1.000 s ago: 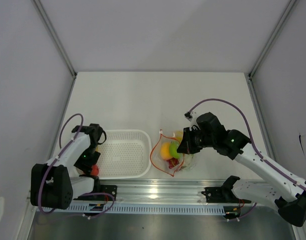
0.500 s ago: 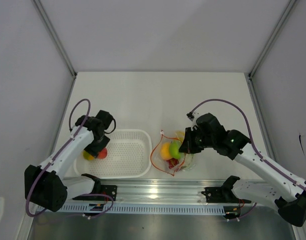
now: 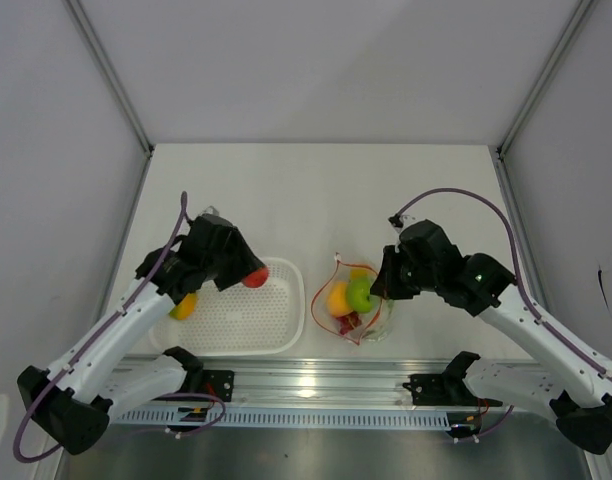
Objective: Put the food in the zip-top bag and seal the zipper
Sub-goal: Place the fake fruit in the zipper food storage bag.
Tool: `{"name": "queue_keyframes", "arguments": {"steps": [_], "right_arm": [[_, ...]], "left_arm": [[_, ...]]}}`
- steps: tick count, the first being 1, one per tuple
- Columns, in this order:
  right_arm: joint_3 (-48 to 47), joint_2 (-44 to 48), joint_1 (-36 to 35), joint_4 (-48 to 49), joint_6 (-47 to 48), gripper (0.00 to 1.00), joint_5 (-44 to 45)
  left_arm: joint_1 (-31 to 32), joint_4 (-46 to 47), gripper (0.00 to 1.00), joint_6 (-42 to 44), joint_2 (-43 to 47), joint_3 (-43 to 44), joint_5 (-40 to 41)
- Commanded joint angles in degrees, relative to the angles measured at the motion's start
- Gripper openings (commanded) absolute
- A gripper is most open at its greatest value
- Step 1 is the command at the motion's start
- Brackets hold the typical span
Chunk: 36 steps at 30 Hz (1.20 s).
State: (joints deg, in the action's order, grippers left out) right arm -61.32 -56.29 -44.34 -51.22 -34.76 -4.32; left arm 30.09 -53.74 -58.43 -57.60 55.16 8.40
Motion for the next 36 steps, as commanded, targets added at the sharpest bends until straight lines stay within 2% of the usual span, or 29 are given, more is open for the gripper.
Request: {"name": "queue_keyframes", "arguments": {"steps": [1, 5, 6, 10, 17, 24, 29, 35, 36], "right_arm": [[-3.54, 1.01, 0.39, -3.62, -2.14, 0.00, 4.31], [-3.81, 2.06, 0.39, -4.24, -3.64, 0.00, 6.86], [-3.81, 2.15, 0.39, -4.24, -3.82, 0.00, 6.95], [-3.98, 1.98, 0.39, -2.93, -4.79, 0.00, 6.25], [-5.74, 0.40, 0.39, -2.39, -5.14, 0.00, 5.90], [-8.55, -1.10, 0.65, -2.04, -4.96, 0.00, 5.02], [-9.61, -1.01, 0.66, -2.30, -4.70, 0.00, 3.18], [-9.70, -0.40, 0.74, -2.65, -4.79, 0.00, 3.17], [-9.61, -0.31, 0.83, -2.57, -4.79, 0.00, 3.17]], "left_arm": [[3.04, 14.85, 0.01, 10.61, 4.59, 0.39, -11.38], [5.15, 25.59, 0.01, 12.20, 6.80, 0.13, -21.57], [5.94, 27.70, 0.01, 12.38, 6.54, 0.13, -26.46], [10.42, 32.99, 0.01, 13.43, 2.77, 3.01, -32.91], [20.00, 35.98, 0.01, 14.84, -0.22, 2.59, -30.82], [23.79, 35.90, 0.01, 14.67, -5.58, 3.11, -30.29], [24.05, 32.21, 0.01, 15.10, -11.46, 5.93, -28.44], [24.14, 29.84, 0.10, 15.10, -16.66, 8.82, -28.53], [24.14, 29.57, 0.16, 15.10, -17.88, 9.09, -28.44]]}}
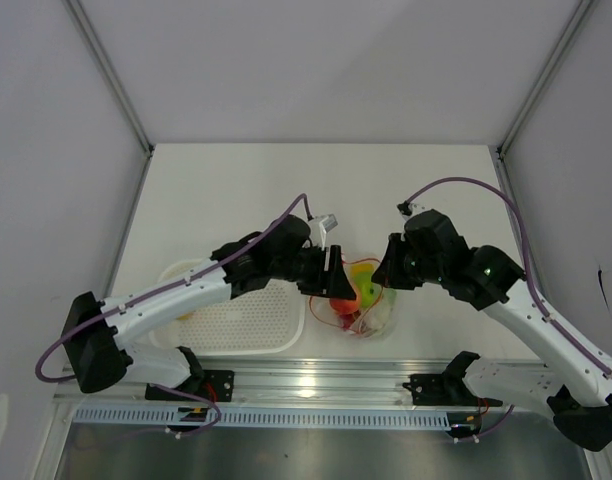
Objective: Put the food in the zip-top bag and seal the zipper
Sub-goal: Place the fake fruit in the zipper food storage bag.
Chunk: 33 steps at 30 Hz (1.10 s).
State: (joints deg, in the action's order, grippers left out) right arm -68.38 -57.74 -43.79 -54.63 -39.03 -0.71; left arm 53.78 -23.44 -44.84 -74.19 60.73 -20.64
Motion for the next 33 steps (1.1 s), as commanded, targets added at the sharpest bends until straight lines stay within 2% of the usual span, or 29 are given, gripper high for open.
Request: {"name": "queue_keyframes", "arguments": {"steps": [1, 2, 3, 7, 8, 13, 14, 15, 20, 27, 33], "right_arm": [[-2.55, 1.31, 0.28, 0.76, -0.44, 0.00, -0.35], [-2.55, 1.40, 0.28, 0.58, -0.44, 0.00, -0.26], [-2.55, 1.48, 0.37, 0.23, -0.35, 0.00, -0.26], [-2.29, 1.92, 0.46, 0.05, -0.17, 0.00, 0.01], [-2.28, 1.92, 0.55, -0.12, -0.17, 0.00, 0.01], [-2.02, 2.10, 0.72, -0.48, -0.08, 0.00, 0.27], [-2.02, 2.27, 0.72, -0.48, 0.00, 0.00, 0.27], [-1.67, 2.45, 0.72, -0.39, 0.00, 0.00, 0.27], [-1.14, 2.98, 0.81, -0.48, 0.00, 0.00, 0.27], [-0.35, 3.42, 0.90, -0.56, 0.18, 0.00, 0.10], [1.49, 4.47, 0.90, 0.23, -0.08, 0.00, -0.52]], "left_arm": [[0.45, -1.25, 0.23, 1.68, -1.74, 3.87, 0.60], [0.45, -1.26, 0.23, 1.69, -2.18, 4.13, 0.60], [0.45, -1.52, 0.34, 1.77, -2.88, 4.13, 0.43], [0.71, -1.78, 0.57, 1.86, -3.68, 4.31, -0.45], [1.06, -1.87, 0.66, 1.86, -3.59, 4.31, -0.10], [1.33, -2.84, 0.81, 2.65, -2.89, 4.40, 0.78], [1.33, -2.92, 0.93, 2.83, -2.63, 4.40, 0.87], [1.33, -3.01, 0.97, 3.35, -2.45, 4.40, 0.96], [1.33, -4.59, 1.00, 5.37, 0.01, 5.27, 3.41], [0.54, -10.22, 0.99, 8.27, 7.11, 6.59, 13.86], [-5.87, -14.86, 0.99, 7.40, 15.56, 3.88, 20.28]]}}
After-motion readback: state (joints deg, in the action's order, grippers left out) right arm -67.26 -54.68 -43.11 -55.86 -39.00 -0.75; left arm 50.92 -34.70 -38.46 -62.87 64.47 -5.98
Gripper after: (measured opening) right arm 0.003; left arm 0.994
